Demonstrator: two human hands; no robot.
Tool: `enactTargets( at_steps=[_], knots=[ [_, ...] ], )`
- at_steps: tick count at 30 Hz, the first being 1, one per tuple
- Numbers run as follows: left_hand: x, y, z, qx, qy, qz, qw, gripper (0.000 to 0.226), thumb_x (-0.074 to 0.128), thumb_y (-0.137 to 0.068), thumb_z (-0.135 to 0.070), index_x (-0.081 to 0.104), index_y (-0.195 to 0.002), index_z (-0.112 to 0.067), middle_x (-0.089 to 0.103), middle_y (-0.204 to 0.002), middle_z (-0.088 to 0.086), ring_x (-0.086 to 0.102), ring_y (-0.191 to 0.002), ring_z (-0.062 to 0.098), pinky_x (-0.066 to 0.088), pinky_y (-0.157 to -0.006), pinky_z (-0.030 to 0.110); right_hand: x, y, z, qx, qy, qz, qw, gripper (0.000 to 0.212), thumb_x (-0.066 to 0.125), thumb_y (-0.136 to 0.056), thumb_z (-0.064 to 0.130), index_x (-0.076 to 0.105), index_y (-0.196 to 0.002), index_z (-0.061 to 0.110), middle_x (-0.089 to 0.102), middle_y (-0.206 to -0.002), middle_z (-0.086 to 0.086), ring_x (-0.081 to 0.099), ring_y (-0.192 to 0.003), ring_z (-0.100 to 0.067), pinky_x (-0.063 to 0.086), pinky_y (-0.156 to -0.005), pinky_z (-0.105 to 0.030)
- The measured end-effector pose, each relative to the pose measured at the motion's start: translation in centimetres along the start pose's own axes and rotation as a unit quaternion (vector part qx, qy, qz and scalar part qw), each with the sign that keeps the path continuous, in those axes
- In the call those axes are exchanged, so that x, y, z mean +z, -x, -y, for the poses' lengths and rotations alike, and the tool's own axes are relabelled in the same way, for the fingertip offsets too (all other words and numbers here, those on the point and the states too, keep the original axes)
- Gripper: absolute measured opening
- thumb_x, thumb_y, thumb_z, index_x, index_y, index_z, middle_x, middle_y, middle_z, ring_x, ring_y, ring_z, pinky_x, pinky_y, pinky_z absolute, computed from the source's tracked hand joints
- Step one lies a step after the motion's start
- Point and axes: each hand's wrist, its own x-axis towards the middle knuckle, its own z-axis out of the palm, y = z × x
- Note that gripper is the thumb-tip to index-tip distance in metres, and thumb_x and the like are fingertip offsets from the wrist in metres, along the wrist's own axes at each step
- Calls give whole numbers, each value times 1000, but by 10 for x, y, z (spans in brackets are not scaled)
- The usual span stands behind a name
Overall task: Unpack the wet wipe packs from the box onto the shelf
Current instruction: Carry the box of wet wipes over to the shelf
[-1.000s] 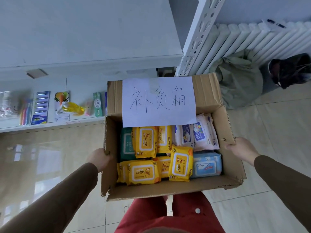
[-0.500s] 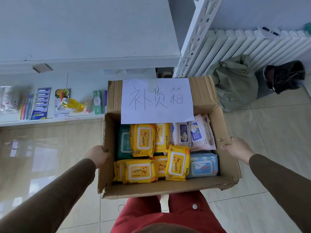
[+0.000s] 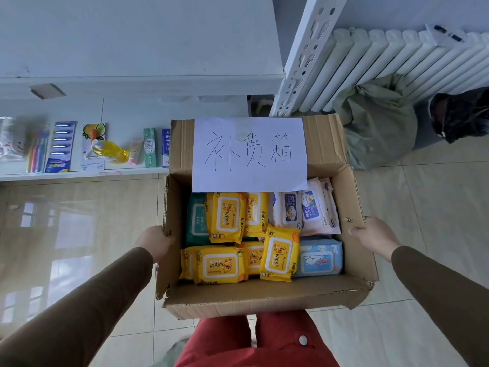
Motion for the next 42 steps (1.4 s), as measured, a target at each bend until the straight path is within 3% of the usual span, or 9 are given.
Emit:
enactTargets(
  at_steps=[6, 10, 14, 18, 23, 30, 37, 40, 42],
  knots=[
    [39, -22, -19, -32, 24, -4, 999, 28, 58, -96, -26, 66, -98, 1, 65, -87, 14, 61, -81, 29, 43, -66, 32, 7, -49, 2, -11, -2, -5, 1000, 35, 61, -95, 25, 46, -68, 8, 53, -69, -9, 50, -61, -20, 34, -54, -32],
    [79, -45, -33, -58, 43, -10, 997, 24, 56, -99, -23, 61, -95, 0, 60, -82, 11, 56, -77, 27, 41, -64, 31, 30, -109, -1, -12, -5, 0, 1000, 33, 62, -94, 27, 53, -75, 2, 61, -74, -15, 57, -69, -31, 45, -65, -37],
    [113, -89, -45, -72, 48, -3, 996, 23, 56, -97, -22, 61, -82, -5, 59, -74, 10, 57, -72, 29, 39, -59, 30, 59, -176, -7, -20, 15, 13, 1000, 30, 64, -92, 28, 54, -74, 6, 59, -73, -10, 57, -71, -30, 39, -58, -33],
    [137, -131, -56, -78, 67, -3, 995, 25, 56, -94, -24, 57, -74, -10, 63, -75, 12, 63, -75, 34, 42, -61, 30, 84, -229, -17, -11, 25, 12, 1000, 28, 65, -91, 30, 61, -81, 4, 65, -80, -14, 61, -74, -31, 47, -66, -35],
    [166, -184, -73, -60, 59, -3, 996, 21, 57, -94, -22, 59, -77, -9, 60, -76, 10, 56, -72, 29, 36, -58, 30, 107, -284, -20, -13, 37, 7, 999, 36, 65, -92, 27, 50, -67, 6, 54, -67, -10, 53, -64, -27, 33, -55, -33],
    [193, -237, -86, -52, 55, -7, 997, 23, 57, -95, -24, 58, -76, -11, 63, -78, 14, 61, -77, 34, 42, -62, 31, 132, -327, -24, 0, 21, -6, 1000, 37, 65, -92, 25, 49, -63, 8, 54, -65, -9, 55, -68, -30, 34, -55, -32],
    [202, -244, -86, -47, 36, -16, 998, 27, 57, -95, -31, 62, -83, -7, 65, -80, 14, 61, -74, 30, 44, -61, 31, 140, -330, -25, 13, -17, -6, 1000, 30, 63, -94, 30, 61, -87, 1, 66, -91, -19, 56, -79, -32, 43, -69, -35],
    [204, -239, -87, -41, 91, -34, 994, 27, 62, -89, -39, 62, -97, -13, 67, -87, 7, 64, -82, 29, 55, -73, 41, 138, -321, -18, 13, -52, -46, 997, 28, 59, -95, 29, 61, -97, 1, 66, -98, -20, 62, -92, -39, 44, -74, -37],
    [201, -229, -92, -27, 127, -84, 988, 39, 65, -88, -39, 55, -117, -15, 64, -104, 7, 61, -93, 28, 55, -83, 46, 139, -311, -11, 3, -98, -78, 992, 29, 58, -95, 23, 58, -117, 4, 65, -115, -21, 61, -105, -40, 45, -82, -39]
  ],
)
